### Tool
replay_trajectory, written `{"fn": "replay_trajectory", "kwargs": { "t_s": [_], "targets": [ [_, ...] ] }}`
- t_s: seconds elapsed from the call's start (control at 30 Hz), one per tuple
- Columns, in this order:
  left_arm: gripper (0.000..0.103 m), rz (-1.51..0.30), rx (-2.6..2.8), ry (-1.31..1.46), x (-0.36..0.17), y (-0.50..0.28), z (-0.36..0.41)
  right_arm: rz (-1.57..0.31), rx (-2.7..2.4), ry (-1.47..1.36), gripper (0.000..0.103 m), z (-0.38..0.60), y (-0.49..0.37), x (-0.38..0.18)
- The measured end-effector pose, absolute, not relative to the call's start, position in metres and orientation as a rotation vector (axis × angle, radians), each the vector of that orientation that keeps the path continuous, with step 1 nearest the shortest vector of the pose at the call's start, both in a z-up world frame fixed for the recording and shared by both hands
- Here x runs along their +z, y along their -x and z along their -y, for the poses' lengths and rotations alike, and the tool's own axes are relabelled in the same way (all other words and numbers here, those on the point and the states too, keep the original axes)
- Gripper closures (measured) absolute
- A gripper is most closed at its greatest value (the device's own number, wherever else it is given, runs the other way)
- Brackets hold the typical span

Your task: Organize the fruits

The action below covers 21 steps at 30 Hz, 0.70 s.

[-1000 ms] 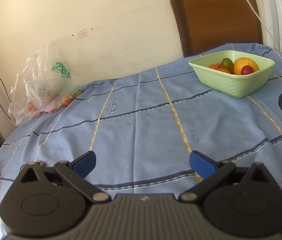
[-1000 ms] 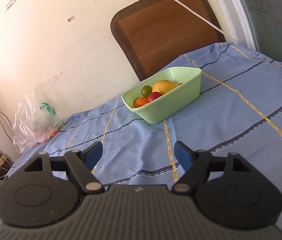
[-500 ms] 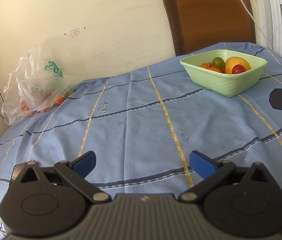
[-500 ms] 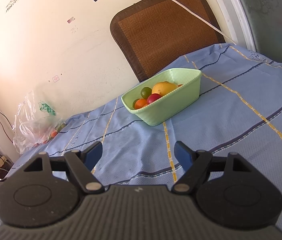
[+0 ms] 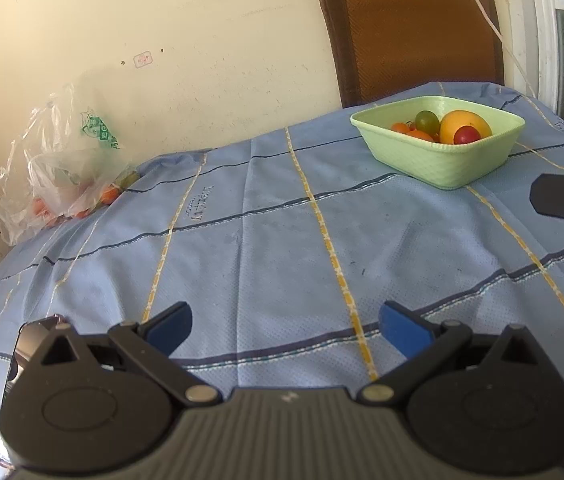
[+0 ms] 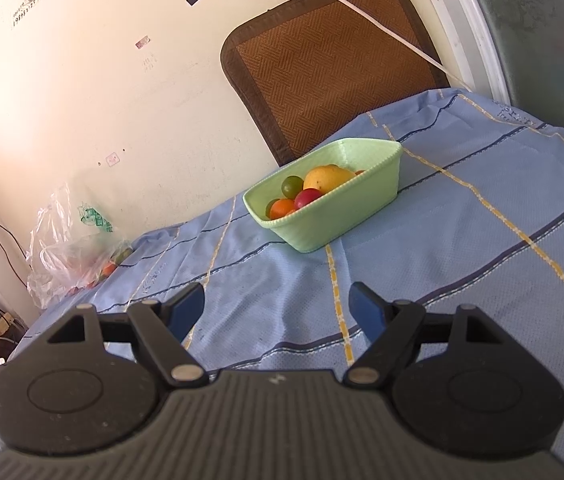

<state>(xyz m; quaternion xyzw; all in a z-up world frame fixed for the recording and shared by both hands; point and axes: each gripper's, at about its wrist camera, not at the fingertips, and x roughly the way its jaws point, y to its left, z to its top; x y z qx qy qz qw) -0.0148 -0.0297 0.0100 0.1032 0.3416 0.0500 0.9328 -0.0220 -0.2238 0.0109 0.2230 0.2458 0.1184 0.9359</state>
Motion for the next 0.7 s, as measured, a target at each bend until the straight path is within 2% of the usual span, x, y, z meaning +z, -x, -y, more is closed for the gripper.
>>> {"fn": "replay_trajectory", "kwargs": {
  "t_s": [0.7],
  "targets": [
    [0.000, -0.709, 0.103, -0.203, 0.0079, 0.0142, 0.0293, -0.508, 0.236, -0.457, 0.022, 0.2233, 0.0210, 0.0090]
  ]
}}
